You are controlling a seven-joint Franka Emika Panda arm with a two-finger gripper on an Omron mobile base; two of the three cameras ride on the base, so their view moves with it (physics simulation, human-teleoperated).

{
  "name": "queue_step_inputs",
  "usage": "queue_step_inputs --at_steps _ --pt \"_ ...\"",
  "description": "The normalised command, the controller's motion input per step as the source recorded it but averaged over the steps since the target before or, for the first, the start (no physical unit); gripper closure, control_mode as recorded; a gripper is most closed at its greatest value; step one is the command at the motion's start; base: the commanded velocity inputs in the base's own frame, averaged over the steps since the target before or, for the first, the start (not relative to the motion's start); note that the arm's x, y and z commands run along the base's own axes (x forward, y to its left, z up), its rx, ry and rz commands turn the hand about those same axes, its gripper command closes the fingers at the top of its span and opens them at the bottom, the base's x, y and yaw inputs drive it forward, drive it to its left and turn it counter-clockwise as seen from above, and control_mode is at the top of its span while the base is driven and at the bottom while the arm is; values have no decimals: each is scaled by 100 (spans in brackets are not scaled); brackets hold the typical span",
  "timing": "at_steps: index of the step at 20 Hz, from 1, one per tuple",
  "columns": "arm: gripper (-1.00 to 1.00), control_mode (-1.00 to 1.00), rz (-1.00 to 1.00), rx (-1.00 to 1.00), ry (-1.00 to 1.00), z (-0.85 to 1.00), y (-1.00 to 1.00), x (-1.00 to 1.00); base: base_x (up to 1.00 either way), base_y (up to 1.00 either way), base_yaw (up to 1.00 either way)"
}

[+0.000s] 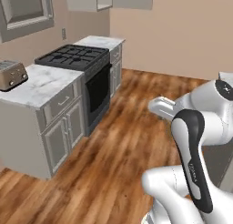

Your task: Organize the utensils by type. Pick up the wooden spoons from the counter and place them in the open cabinet. Then pick up the metallic utensils from the counter and place them in the open drawer.

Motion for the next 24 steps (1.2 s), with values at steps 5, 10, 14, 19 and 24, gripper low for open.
queue_step_inputs --at_steps 5,10,14,19,24 --pt "100 100 0 0 0 0 0 0 93 58 -46" --pt "100 100 0 0 0 0 0 0 100 36 -35" --pt "100 100 0 0 0 0 0 0 100 3 -20" --pt "100 100 0 0 0 0 0 0 100 -2 -4" --pt "100 100 0 0 0 0 0 0 96 -9 1"
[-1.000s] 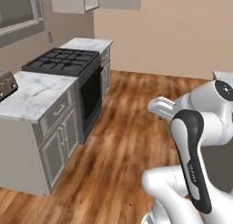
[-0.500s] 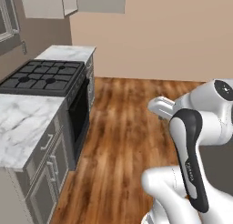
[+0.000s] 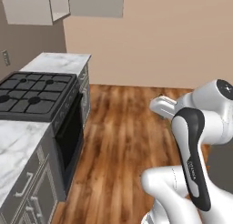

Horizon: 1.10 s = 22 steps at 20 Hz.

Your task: Organize the utensils by type. Pick up the wooden spoons from the counter and place them in the open cabinet. Then pick up the metallic utensils from the counter and place them in the open drawer.

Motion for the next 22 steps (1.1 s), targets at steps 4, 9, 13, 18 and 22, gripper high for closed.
queue_step_inputs --at_steps 4,9,13,18,22 --pt "100 100 0 0 0 0 0 0 96 -19 11" --pt "100 100 0 0 0 0 0 0 86 -23 14" --pt "100 100 0 0 0 0 0 0 83 -18 20" --pt "100 100 0 0 0 0 0 0 77 -18 24" --pt "100 100 0 0 0 0 0 0 71 -23 32"
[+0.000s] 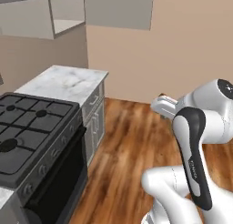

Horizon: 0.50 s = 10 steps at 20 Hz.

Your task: Organize the utensils by type. Pick up the wooden spoons from the counter and place them in the open cabinet. Then pick up the metallic utensils from the counter and place them in the open drawer.

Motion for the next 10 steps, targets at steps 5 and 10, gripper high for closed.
queue_step_inputs --at_steps 5,10 --pt "100 100 0 0 0 0 0 0 58 -35 42" --pt "100 100 0 0 0 0 0 0 41 -45 49"
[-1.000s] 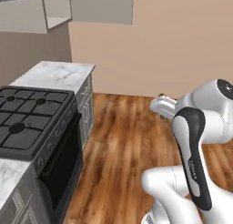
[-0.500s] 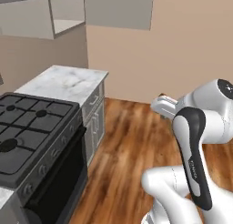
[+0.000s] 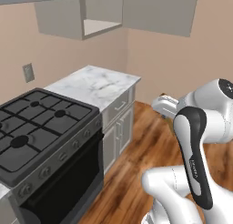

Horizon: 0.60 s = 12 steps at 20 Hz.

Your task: Organize the utensils by type. Pick up the wooden spoons from the counter and place them in the open cabinet. Then pick up the metallic utensils from the counter and place them in the open drawer.

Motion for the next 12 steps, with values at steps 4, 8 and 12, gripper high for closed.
queue_step_inputs --at_steps 4,8,12 --pt "100 100 0 0 0 0 0 0 42 -54 50" --pt "100 100 0 0 0 0 0 0 40 -63 49" --pt "100 100 0 0 0 0 0 0 29 -69 45"
